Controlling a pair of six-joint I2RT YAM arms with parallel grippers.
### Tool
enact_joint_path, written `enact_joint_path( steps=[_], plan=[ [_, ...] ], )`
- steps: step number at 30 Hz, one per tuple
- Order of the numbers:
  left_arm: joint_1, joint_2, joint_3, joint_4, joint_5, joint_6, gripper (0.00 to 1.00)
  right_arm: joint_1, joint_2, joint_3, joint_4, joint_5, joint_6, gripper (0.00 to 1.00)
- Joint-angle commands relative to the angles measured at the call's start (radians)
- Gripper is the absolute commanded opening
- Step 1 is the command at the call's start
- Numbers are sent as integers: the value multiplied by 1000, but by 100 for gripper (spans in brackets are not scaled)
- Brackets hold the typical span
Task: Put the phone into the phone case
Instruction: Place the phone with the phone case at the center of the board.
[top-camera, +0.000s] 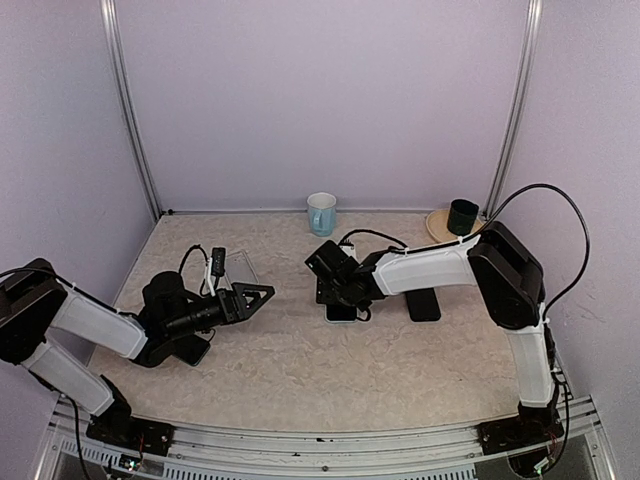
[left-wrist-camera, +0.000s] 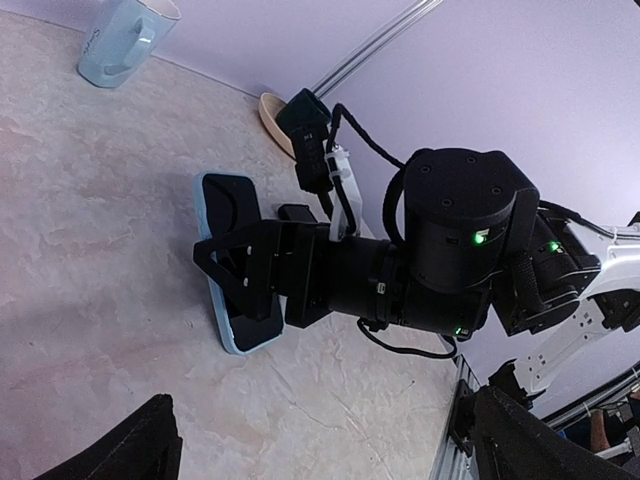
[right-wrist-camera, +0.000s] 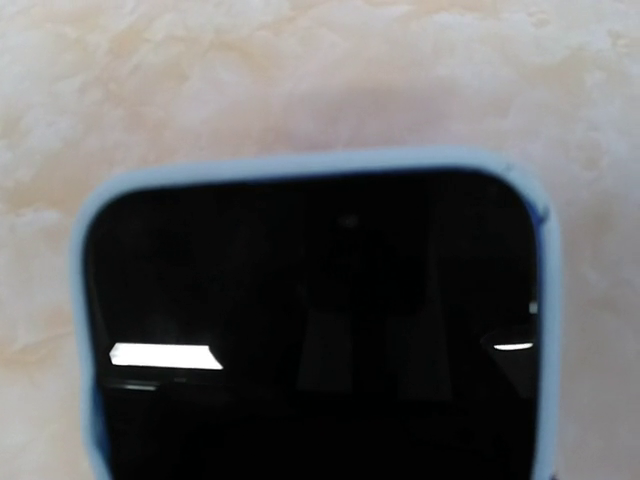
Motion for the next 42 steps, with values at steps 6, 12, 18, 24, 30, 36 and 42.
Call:
enact_joint_path(
  steps=[6, 12, 18, 24, 30, 36, 42],
  plan=[
    [6, -12, -10, 39, -7, -3, 99, -26, 26, 21, 12, 1, 23, 63],
    [8, -8, -12, 41, -7, -4, 99, -30, 34, 23, 10, -8, 25, 67],
    [9, -4, -11, 45, -5, -6, 99, -31, 34, 23, 12, -15, 22, 74],
    [11, 2, -10, 52, -1, -9, 99, -31, 40, 25, 11, -25, 21, 84],
    [13, 5, -15, 60, 1, -10, 99, -31, 41, 26, 14, -28, 21, 84],
    [14, 5, -18, 64, 2, -12, 99, -32, 42, 26, 11, -31, 27, 84],
    [15, 7, -20, 70, 4, -14, 99, -33, 49, 32, 10, -33, 27, 89]
  ],
)
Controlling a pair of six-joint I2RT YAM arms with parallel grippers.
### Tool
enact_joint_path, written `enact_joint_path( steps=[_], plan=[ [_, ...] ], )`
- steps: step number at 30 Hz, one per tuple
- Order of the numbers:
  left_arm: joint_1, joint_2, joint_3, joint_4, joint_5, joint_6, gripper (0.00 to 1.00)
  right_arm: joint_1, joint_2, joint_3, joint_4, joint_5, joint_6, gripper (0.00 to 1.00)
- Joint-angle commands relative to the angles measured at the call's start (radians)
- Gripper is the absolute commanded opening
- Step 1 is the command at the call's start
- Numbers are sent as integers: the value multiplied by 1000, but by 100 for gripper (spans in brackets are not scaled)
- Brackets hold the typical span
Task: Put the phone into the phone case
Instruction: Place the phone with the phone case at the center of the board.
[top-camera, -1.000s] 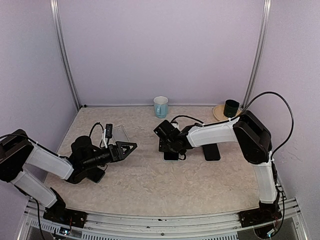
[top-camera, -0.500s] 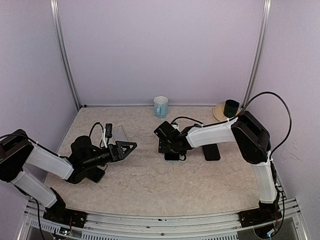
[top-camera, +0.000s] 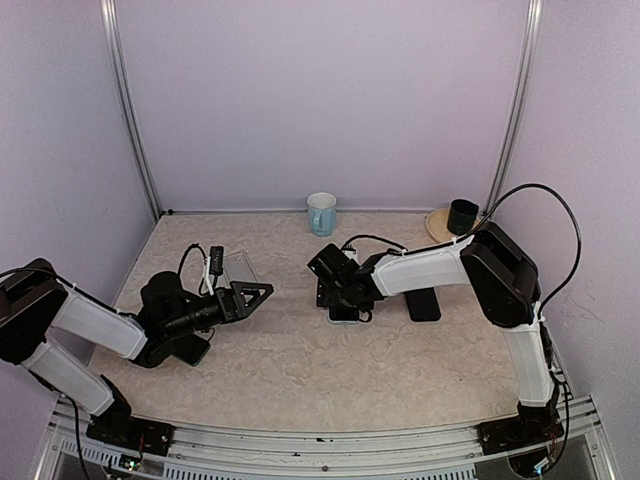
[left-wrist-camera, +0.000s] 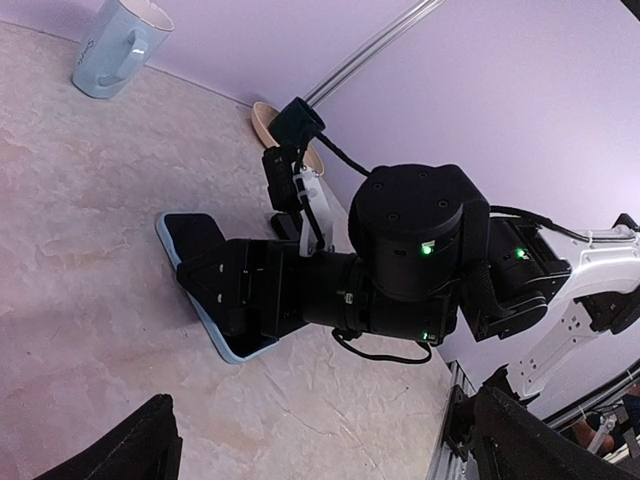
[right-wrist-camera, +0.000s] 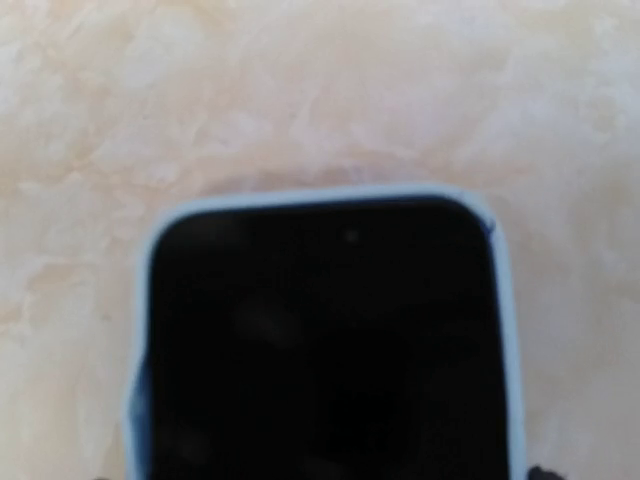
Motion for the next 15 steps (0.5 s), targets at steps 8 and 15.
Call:
enact_joint_path(
  steps=[8, 15],
  plan=[
    [12, -1, -13, 29, -1, -8, 99, -12, -3, 31, 6, 15, -9, 93],
    [17, -49, -10, -31, -41, 10, 99, -12, -72, 1, 25, 28, -76, 100]
  ],
)
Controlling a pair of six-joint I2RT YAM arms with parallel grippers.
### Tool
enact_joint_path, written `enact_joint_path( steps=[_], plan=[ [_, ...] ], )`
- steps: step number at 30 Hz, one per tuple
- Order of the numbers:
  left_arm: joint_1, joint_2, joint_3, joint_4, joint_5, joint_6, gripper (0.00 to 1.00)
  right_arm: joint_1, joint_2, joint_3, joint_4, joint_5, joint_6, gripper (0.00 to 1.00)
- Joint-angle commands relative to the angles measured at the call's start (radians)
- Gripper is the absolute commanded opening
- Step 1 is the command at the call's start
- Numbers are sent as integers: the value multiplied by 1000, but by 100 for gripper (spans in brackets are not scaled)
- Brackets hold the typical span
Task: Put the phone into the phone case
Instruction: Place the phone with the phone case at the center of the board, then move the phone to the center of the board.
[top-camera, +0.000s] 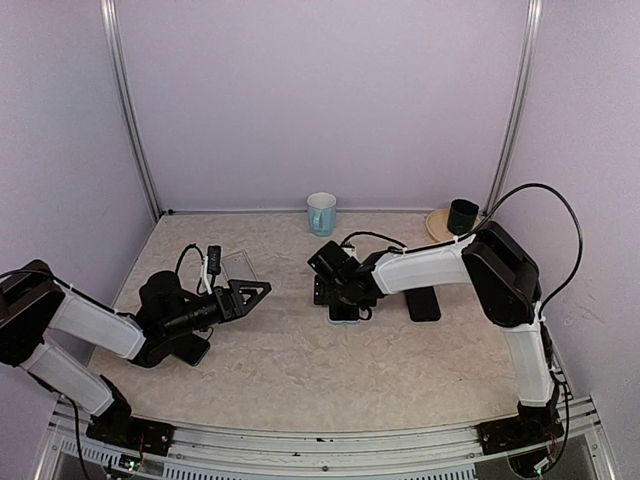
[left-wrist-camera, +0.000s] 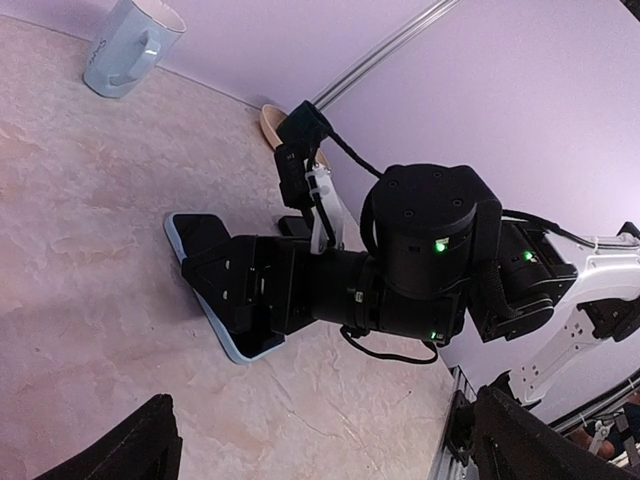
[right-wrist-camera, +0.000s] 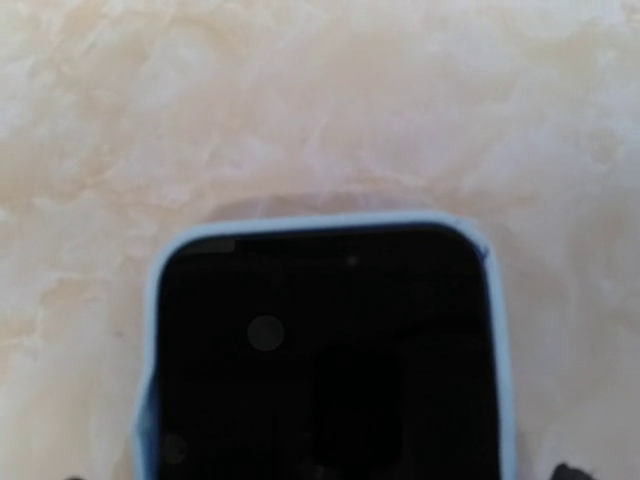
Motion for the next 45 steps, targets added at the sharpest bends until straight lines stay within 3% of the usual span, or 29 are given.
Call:
enact_joint_path(
  steps=[1, 6, 10, 15, 21, 26, 33, 45],
  plan=[
    [10, -50, -5, -27, -39, 21, 99, -8, -89, -21, 30, 21, -49, 100],
    [12, -94, -1, -111, -113, 23, 99, -7, -164, -80, 80, 6, -109, 100],
    [14, -153, 17, -265, -260, 24, 99, 5, -218, -131, 167, -43, -260, 100],
    [26, -253, 5, -398, -412, 21, 99, 34, -283, -230, 372, -200, -546, 100],
    [47, -380, -25, -526, -544, -14, 99, 89, -300, -259, 491, -394, -717, 100],
    [63, -447, -30, -663, -664, -61, 99, 134, -249, -212, 497, -491, -782, 100],
    [120, -504, -13, -894, -780, -150, 99, 173, -223, -183, 484, -493, -827, 100],
    [221, -422, 49, -1129, -867, -313, 99, 173, -244, -215, 486, -491, -819, 100]
  ],
)
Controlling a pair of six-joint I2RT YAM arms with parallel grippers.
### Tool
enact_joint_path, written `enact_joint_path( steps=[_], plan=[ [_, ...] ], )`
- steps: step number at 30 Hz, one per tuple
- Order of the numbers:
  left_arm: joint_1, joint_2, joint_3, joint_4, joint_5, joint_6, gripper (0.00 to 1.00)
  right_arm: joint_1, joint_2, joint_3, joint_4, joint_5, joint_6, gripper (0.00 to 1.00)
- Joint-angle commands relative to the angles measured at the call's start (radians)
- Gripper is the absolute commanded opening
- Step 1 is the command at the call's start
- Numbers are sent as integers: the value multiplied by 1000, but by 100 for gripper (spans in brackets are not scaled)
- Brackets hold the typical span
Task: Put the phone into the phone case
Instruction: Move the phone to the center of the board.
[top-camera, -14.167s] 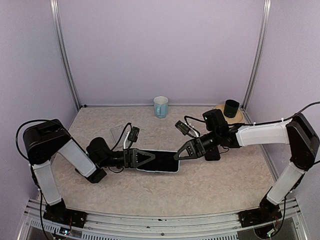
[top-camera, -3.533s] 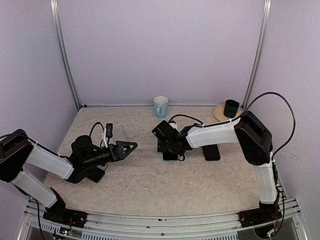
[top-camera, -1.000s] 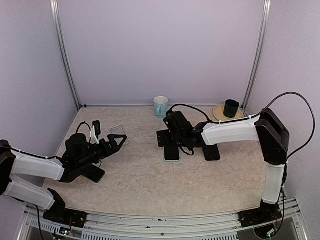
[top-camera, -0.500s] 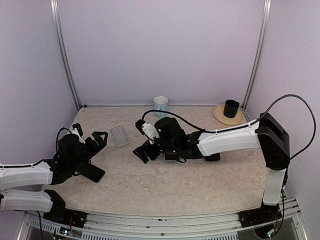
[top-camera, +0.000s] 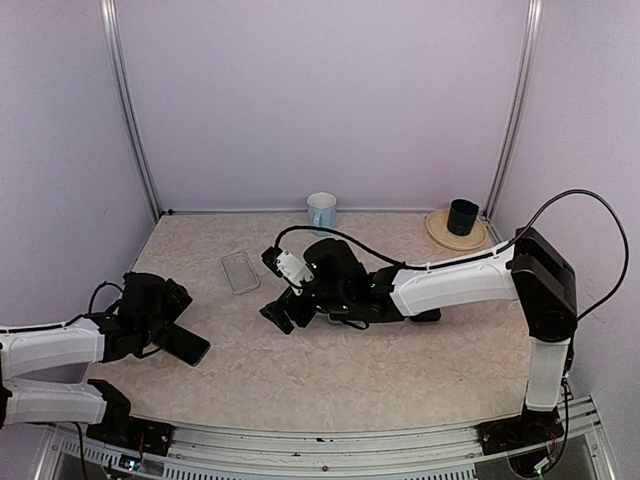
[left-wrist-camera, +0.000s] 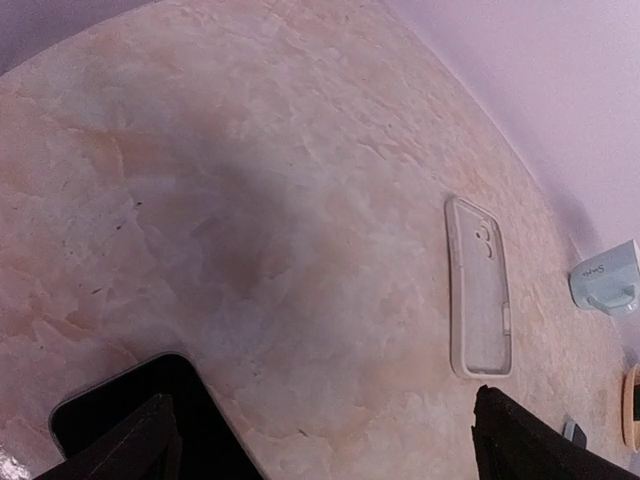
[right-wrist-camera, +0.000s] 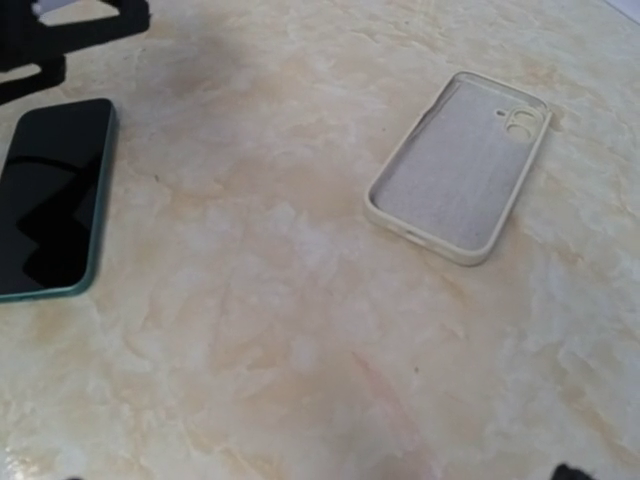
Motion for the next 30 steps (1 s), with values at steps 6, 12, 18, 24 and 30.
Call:
enact_joint_path(
  steps=[6, 12, 18, 24, 30],
  plan=[
    [101, 83, 88, -183, -51, -82, 99, 2, -13, -22, 21, 1, -2, 100],
    [168, 148, 95, -160, 44, -48, 99, 2, -16, -25, 19, 13, -1, 100],
    [177, 198, 122, -183, 55, -33, 99, 2, -17, -31, 20, 27, 1, 100],
    [185, 251, 129, -183, 78, -21, 99, 2, -15, -31, 21, 37, 0, 100],
    [187, 284, 140, -197, 90, -15, 99, 2, -15, -31, 15, 59, -1, 100]
  ],
)
